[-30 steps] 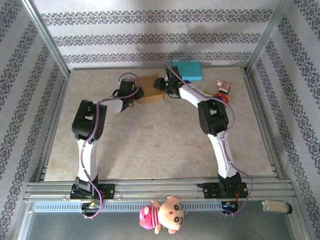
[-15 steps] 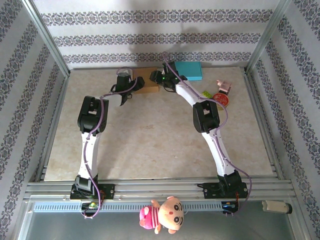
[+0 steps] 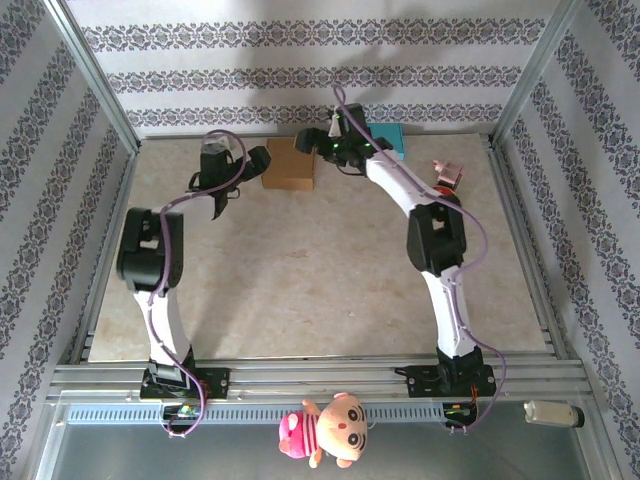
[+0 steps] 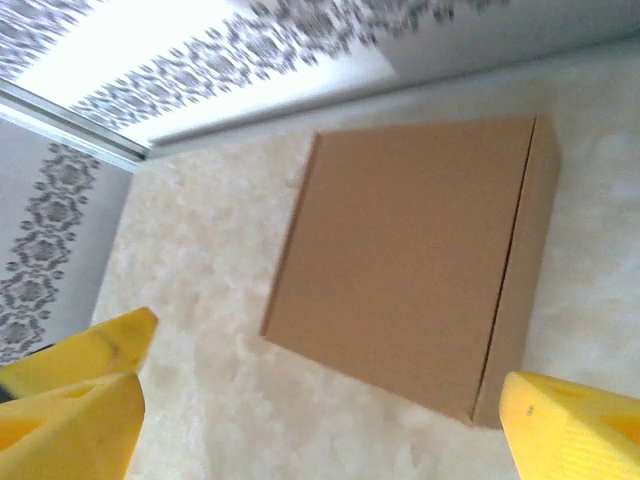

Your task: Fold the paper box

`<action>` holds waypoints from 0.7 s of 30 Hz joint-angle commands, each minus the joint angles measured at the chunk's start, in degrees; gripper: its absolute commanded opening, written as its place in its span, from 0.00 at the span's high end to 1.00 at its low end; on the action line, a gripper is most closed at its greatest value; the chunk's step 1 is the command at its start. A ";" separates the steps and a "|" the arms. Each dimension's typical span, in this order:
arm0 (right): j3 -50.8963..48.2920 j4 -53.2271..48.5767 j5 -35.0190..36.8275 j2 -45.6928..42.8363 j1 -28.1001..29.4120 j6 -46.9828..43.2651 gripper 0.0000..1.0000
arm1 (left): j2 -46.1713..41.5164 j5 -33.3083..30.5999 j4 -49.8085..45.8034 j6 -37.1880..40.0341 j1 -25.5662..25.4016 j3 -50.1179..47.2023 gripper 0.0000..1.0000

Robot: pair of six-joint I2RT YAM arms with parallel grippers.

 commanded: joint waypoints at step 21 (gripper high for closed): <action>-80.92 33.89 33.87 -50.49 -19.31 -24.53 0.02 | -55.55 -36.32 3.08 39.57 -1.41 -54.28 0.01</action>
